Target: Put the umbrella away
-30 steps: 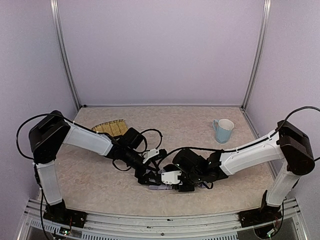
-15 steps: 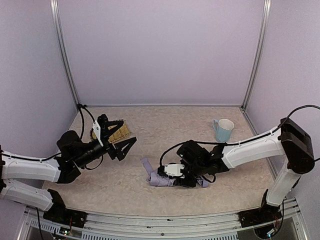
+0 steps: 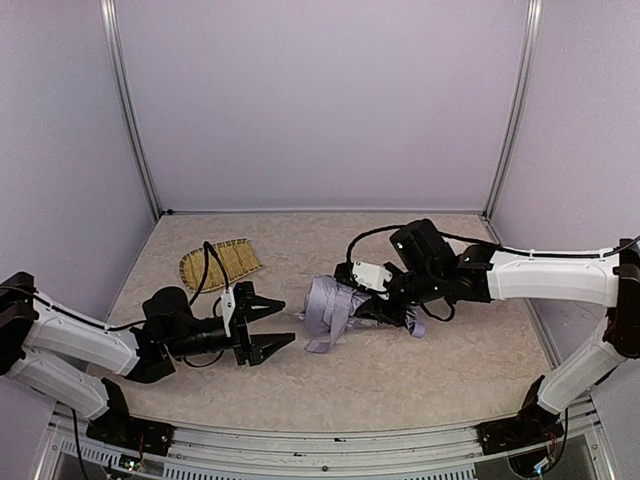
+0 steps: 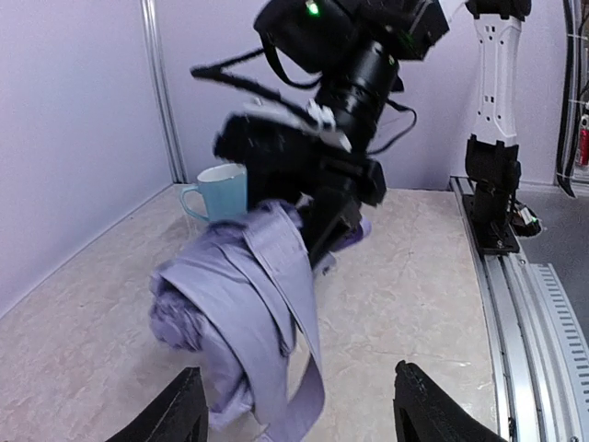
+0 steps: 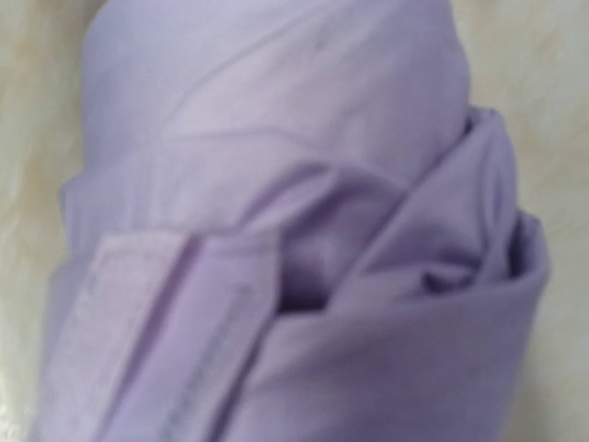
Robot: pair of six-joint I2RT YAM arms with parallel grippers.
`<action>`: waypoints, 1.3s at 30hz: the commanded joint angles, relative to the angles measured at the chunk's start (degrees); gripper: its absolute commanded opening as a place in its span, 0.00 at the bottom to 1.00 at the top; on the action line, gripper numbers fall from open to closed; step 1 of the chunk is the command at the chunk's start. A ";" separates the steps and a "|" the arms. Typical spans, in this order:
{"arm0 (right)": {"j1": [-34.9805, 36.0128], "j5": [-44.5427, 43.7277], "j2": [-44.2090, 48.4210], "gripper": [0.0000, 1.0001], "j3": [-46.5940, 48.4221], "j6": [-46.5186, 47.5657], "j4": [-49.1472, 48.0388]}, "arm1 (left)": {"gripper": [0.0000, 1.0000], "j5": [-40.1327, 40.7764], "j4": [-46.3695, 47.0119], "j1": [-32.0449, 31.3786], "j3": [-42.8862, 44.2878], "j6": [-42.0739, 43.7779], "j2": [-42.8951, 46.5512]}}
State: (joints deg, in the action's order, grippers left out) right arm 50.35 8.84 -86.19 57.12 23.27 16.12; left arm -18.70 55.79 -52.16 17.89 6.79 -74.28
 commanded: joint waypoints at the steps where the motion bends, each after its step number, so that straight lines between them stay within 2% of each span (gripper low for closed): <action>1: -0.54 -1.06 4.70 0.00 3.94 2.02 -1.47 | 0.68 -1.64 3.22 -0.92 0.49 0.56 -3.85; 5: -0.51 -3.58 5.94 0.00 6.76 3.11 -0.40 | 0.70 -3.25 5.58 -1.67 2.06 -1.24 -7.34; 8: -0.54 -2.29 6.78 0.00 9.23 3.53 0.50 | 0.72 -2.48 9.41 -2.35 2.53 -1.04 -10.66; 13: -0.53 -0.01 7.10 0.00 14.18 2.10 2.21 | 0.78 2.73 21.33 -2.76 3.66 -0.95 -18.85; 19: -0.60 1.96 6.61 0.00 18.75 0.95 4.51 | 0.79 -0.69 32.49 -3.12 7.96 -0.75 -27.75; 24: -0.54 3.61 7.05 0.00 19.78 0.82 4.48 | 0.79 -3.13 32.93 -3.21 12.10 -1.16 -31.48; 30: -0.58 5.43 7.81 0.00 20.14 0.56 3.75 | 0.78 -3.23 26.44 -3.62 17.48 1.17 -34.75; 33: -0.55 5.79 8.26 0.00 20.15 0.34 3.63 | 0.77 -1.82 26.71 -3.74 18.35 1.06 -36.25; 35: -0.52 6.08 8.55 0.00 20.06 0.22 3.58 | 0.70 -1.40 27.31 -3.73 18.53 1.12 -36.75; 37: -0.53 6.06 8.87 0.00 19.90 0.08 3.61 | 0.46 -2.77 26.65 -3.74 18.87 1.45 -36.58; 39: -0.56 5.24 9.16 0.00 19.78 0.03 3.66 | 0.17 -4.49 25.14 -3.82 18.83 1.85 -35.73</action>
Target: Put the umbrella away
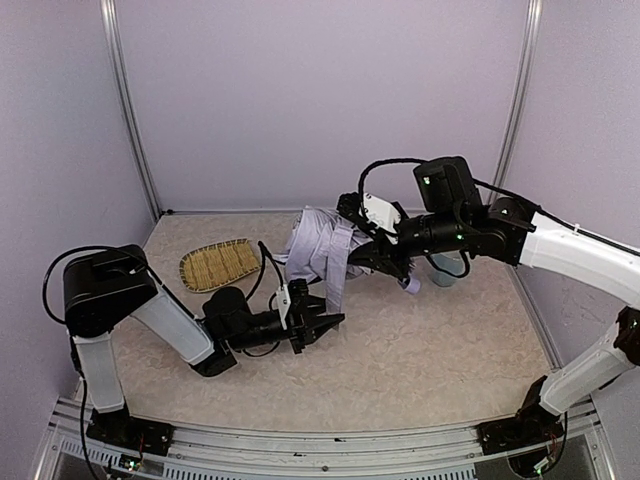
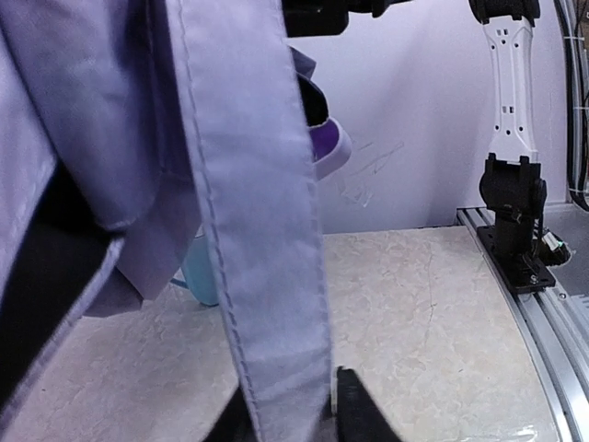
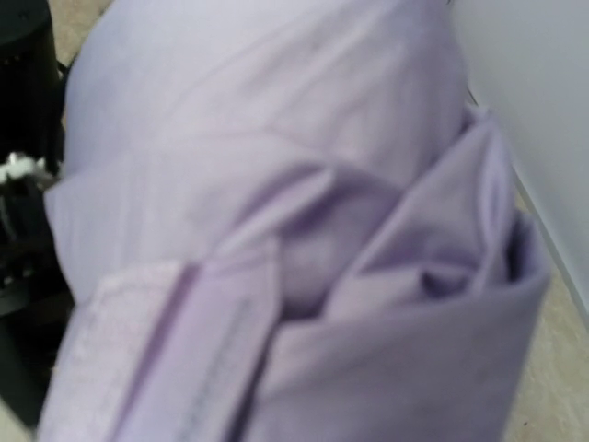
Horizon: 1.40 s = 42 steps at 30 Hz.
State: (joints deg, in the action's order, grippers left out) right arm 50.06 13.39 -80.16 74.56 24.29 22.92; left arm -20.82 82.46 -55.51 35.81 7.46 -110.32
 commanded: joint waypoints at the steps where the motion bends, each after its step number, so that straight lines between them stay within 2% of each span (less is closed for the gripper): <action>1: -0.24 -0.20 3.27 0.00 2.26 -1.00 -3.02 | 0.04 -2.85 -1.99 -0.55 0.36 1.32 0.89; 2: -0.31 -1.32 3.34 0.00 2.18 -1.05 -2.83 | 0.00 -2.85 -2.07 -0.57 -0.52 1.42 1.68; 5: -2.08 -4.47 3.51 0.00 2.05 -2.39 -2.12 | 0.00 -3.22 -1.25 -0.56 -4.67 1.48 4.90; 8: -6.79 -6.20 3.86 0.00 1.76 -4.48 -2.25 | 0.00 -4.39 -2.92 -0.41 -8.74 1.60 10.21; 12: -13.10 -4.23 4.62 0.00 0.10 -4.87 -1.80 | 0.00 -6.15 -13.99 -0.16 -11.01 5.72 19.83; 16: -14.02 3.86 7.36 0.00 -0.98 -2.57 -1.23 | 0.00 -6.03 -26.82 2.07 -11.10 12.07 25.29; 19: -13.98 8.68 9.40 0.00 -0.63 -1.44 -0.35 | 0.00 -7.30 -31.54 5.51 -10.85 14.36 24.11; 23: -13.94 16.57 11.38 0.00 -0.35 -1.16 0.50 | 0.00 -5.36 -37.95 5.67 -7.52 19.59 20.46; 28: -12.54 27.96 10.74 0.00 0.69 1.82 5.94 | 0.00 -2.53 -38.01 7.61 -3.72 22.22 17.58; 32: -10.25 30.65 10.12 0.00 -0.55 1.33 6.19 | 0.00 -3.38 -40.01 8.04 1.41 25.33 13.93; 42: -1.17 40.56 3.63 0.00 -8.74 -0.39 6.14 | 0.00 -0.83 -27.81 10.42 9.12 32.79 3.44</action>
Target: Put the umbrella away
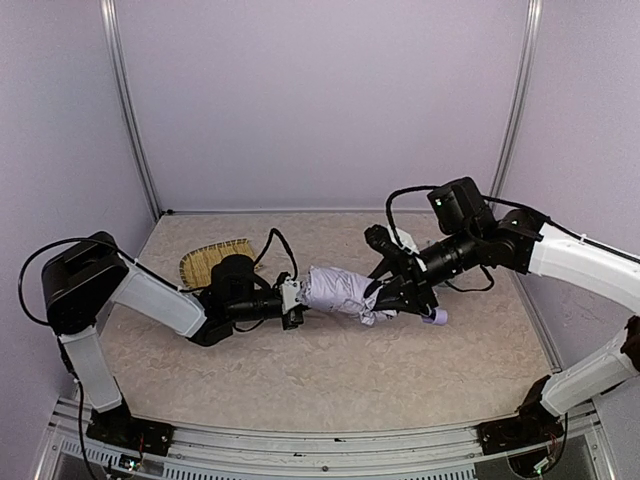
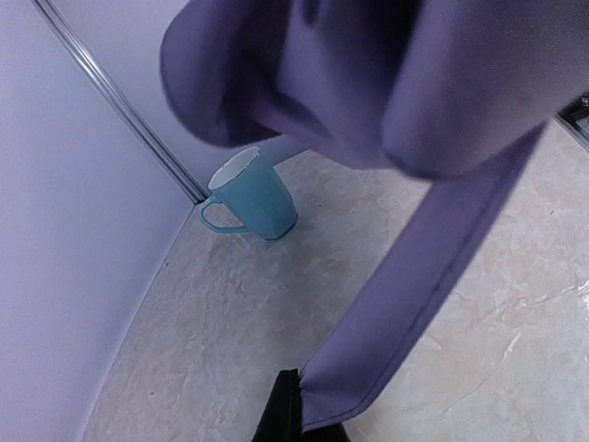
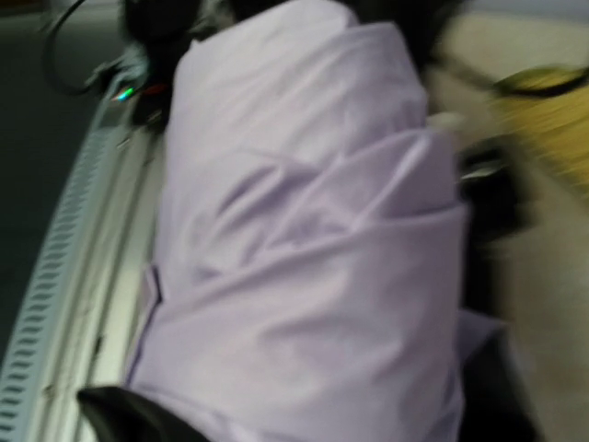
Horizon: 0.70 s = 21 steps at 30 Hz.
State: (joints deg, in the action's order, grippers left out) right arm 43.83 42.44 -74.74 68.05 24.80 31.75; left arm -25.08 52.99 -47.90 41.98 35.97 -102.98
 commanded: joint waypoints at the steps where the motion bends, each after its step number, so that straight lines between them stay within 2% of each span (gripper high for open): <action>1: 6.19 11.79 -2.83 0.00 -2.74 -0.69 -1.87 | 0.00 2.86 2.27 3.33 3.74 4.63 -4.39; 6: 10.22 8.45 -7.25 0.00 -8.98 -0.54 -2.29 | 0.00 0.81 4.62 5.09 5.64 6.05 -5.26; 9: 12.75 2.76 -11.56 0.00 -12.25 -0.11 -3.64 | 0.00 -0.27 4.50 5.01 6.31 7.60 -5.44; 16: 16.28 -11.79 -19.36 0.00 -14.78 1.46 -6.28 | 0.00 -1.29 6.42 4.21 3.29 10.35 -5.99; 21: 16.57 -13.61 -25.50 0.00 -12.68 3.10 -3.60 | 0.00 1.36 8.72 2.56 2.64 12.45 -7.72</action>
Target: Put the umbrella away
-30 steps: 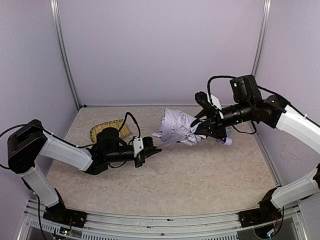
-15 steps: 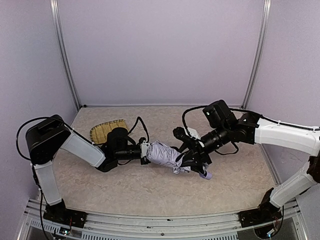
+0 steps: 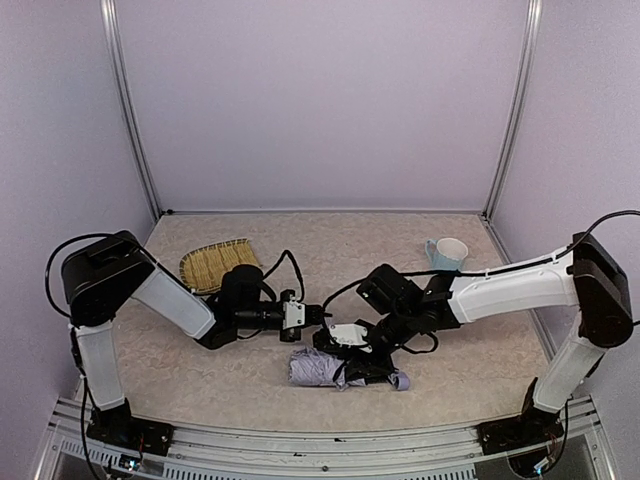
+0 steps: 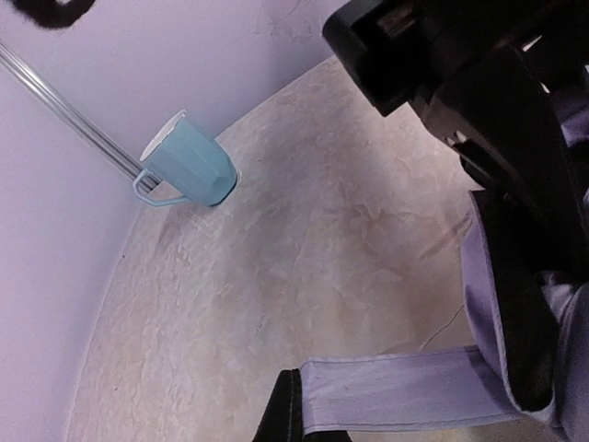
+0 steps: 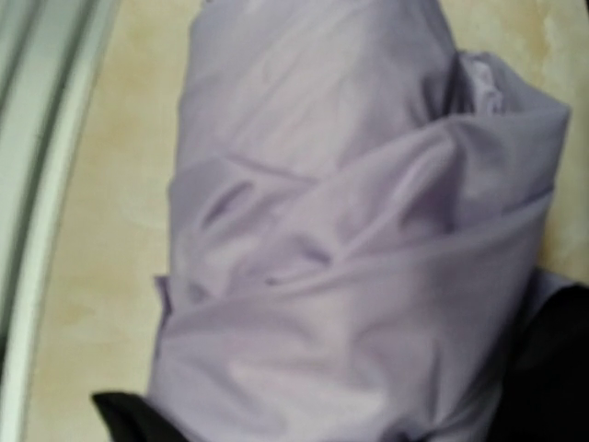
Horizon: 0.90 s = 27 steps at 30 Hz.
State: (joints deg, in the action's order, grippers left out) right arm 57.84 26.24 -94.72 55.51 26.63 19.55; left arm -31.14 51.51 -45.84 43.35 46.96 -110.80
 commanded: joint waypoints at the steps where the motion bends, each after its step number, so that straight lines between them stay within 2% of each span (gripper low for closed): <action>1: 2.54 2.67 -6.93 0.00 0.14 1.27 9.41 | 0.00 7.67 10.49 0.39 1.36 1.47 -0.20; 7: 2.33 3.96 -11.22 0.00 -0.57 -1.23 10.22 | 0.00 11.18 14.27 2.07 1.41 -2.66 -3.98; 12: 0.73 2.46 -13.25 0.00 0.04 -3.59 12.03 | 0.00 18.96 20.07 2.24 1.28 -3.79 -7.68; 13: 0.38 1.86 -13.72 0.00 0.15 -4.05 12.61 | 0.03 19.84 19.85 2.25 1.79 -4.23 -7.72; 14: 0.07 1.23 -14.22 0.00 0.25 -4.51 13.14 | 0.12 21.15 19.12 2.25 2.41 -4.51 -7.67; 16: -0.62 0.52 -15.14 0.00 0.38 -5.21 14.17 | 0.21 25.13 18.48 2.25 3.46 -4.93 -7.75; 19: -1.27 0.11 -15.73 0.00 0.09 -5.80 14.37 | 0.50 32.66 24.07 2.46 3.06 -4.66 -8.77; 21: -1.69 -0.25 -16.33 0.00 0.37 -6.12 14.30 | 0.65 38.25 27.36 2.67 2.68 -4.22 -9.44; 24: -2.49 0.45 -17.02 0.00 1.10 -6.57 14.55 | 0.76 45.80 31.43 2.91 1.89 -4.03 -8.81; 27: -3.59 2.23 -17.20 0.00 1.56 -7.00 14.54 | 0.79 53.95 36.21 2.66 -1.13 -5.88 -4.63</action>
State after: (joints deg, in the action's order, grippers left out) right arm 54.85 30.68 -105.47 61.04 22.26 21.34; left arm 8.36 77.97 -43.09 45.43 42.85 -119.37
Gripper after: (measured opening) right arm 0.306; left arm 0.783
